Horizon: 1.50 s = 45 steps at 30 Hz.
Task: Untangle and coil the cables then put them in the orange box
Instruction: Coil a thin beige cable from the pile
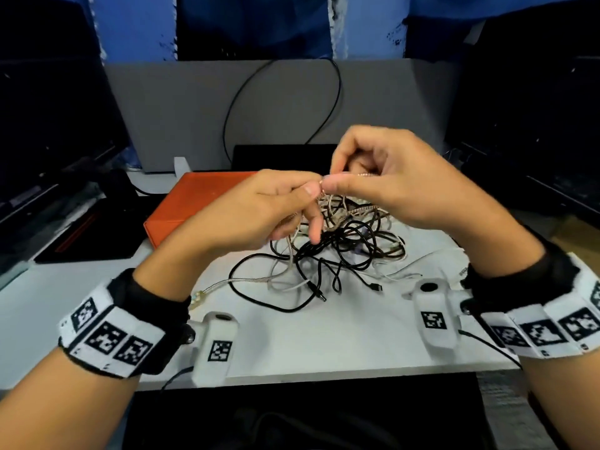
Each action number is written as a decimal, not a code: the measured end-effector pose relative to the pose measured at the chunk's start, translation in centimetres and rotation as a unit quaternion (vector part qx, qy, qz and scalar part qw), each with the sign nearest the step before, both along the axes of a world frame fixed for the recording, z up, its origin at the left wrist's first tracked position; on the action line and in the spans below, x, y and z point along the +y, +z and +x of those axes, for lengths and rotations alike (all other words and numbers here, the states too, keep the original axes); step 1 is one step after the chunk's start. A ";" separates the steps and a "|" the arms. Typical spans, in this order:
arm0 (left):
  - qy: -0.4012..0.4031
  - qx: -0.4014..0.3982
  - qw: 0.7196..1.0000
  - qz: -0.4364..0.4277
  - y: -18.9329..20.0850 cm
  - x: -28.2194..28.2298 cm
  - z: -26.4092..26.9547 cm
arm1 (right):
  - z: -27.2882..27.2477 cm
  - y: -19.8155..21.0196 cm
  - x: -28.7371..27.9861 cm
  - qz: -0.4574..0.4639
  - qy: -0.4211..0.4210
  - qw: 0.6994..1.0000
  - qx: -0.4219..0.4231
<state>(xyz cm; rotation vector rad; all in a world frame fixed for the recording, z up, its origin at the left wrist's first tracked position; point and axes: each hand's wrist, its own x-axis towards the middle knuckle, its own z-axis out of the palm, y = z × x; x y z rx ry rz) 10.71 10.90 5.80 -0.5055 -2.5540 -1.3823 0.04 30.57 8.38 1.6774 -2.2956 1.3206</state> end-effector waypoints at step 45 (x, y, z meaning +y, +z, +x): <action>-0.065 -0.122 0.982 0.127 0.7 0.1 -1.5 | -1.3 -3.2 -0.8 -0.077 0.028 0.994 -0.078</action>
